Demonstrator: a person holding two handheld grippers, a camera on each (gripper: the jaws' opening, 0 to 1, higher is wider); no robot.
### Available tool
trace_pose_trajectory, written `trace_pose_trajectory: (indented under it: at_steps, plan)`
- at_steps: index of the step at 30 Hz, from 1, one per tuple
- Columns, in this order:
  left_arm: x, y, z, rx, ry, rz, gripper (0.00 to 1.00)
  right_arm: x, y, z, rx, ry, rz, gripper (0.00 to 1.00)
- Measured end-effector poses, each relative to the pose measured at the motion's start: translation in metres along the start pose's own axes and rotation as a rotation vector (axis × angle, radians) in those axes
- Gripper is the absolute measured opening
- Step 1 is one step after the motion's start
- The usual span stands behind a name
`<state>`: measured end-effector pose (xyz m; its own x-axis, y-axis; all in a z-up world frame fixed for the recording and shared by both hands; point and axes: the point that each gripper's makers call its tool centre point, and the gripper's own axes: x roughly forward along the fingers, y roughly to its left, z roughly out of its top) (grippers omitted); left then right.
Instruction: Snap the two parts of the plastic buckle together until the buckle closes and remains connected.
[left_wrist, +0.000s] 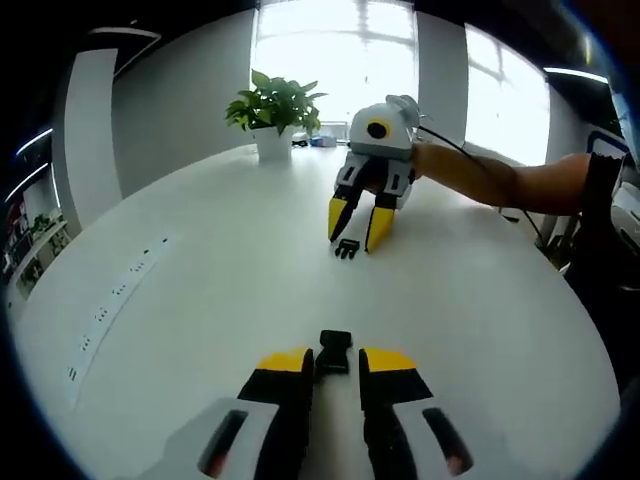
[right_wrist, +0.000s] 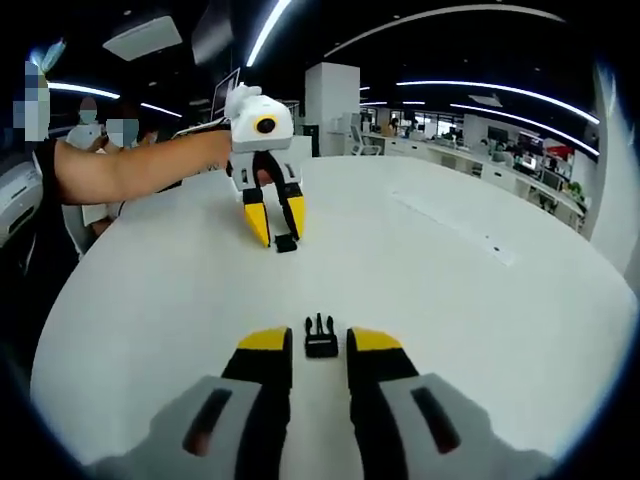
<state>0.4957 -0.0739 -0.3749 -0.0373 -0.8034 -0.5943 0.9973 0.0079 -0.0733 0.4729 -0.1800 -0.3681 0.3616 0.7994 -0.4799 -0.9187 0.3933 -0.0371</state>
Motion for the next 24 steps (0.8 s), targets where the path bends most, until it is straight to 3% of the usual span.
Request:
trace_pose_trajectory:
  at_steps: [24]
  plan:
    - [0.0010,-0.0054,-0.0026,0.015,0.002,0.020,0.19,0.0032,0.0009,-0.0022,-0.015,-0.012,-0.012,0.13]
